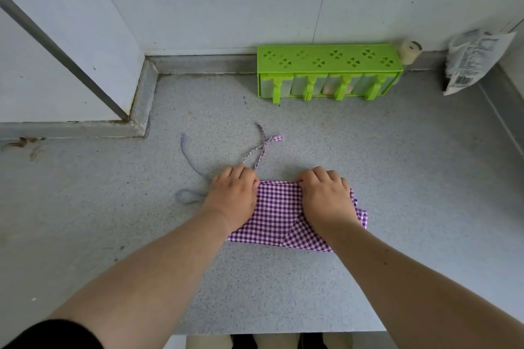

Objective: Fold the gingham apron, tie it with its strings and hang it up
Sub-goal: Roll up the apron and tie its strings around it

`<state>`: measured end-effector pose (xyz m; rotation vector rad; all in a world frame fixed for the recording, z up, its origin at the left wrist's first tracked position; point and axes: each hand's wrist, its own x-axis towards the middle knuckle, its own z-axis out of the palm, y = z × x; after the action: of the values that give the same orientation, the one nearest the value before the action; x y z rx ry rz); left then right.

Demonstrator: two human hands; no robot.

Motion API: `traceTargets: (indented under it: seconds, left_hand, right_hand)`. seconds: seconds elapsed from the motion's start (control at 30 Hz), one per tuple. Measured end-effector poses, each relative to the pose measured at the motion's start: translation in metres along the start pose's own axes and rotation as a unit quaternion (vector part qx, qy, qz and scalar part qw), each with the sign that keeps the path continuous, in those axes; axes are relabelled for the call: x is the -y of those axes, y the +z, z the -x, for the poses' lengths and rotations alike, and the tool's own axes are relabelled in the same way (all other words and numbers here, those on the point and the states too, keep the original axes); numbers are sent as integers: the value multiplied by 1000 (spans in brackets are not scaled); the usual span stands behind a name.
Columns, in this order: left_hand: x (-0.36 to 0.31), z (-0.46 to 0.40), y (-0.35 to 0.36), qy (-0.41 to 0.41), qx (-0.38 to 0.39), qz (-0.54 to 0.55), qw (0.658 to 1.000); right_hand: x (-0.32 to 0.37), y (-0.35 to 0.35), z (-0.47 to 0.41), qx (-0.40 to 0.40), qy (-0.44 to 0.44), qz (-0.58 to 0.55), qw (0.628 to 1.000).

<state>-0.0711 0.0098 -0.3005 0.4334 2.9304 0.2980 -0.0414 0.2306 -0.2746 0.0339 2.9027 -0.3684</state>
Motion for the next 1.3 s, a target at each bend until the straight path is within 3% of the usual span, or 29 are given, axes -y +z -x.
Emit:
traceTargets:
  seconds: [0.37,0.5,0.7,0.8,0.87,0.93,1.07,1.3]
  left_hand:
    - [2,0,5,4,-52,24,998]
    - [3,0,4,11,-49,29,998]
    - [-3,1,2,13,-66,3,998]
    - [5,12,4,95,-111,-14,989]
    - [15,15,5,157,-98,-26,982]
    - [15,19,4,141,-86,-3,986]
    - [5,25,12,78,-112,55,989]
    - [5,27,14,64,-127,53,988]
  right_hand:
    - [-8,-17,-2,-35,-40,94,994]
    - [-18,-10,4,-7,-9,42,999]
    - [-21,3,9,-29,44,7,999]
    - [-21,4,9,-33,46,15,998]
    - [-21,4,9,-35,46,23,998]
    - [-18,2,10,-41,43,32,998]
    - [-13,-5,10,-26,-17,77,997]
    - [25,-26,-16,15,-187,93,978]
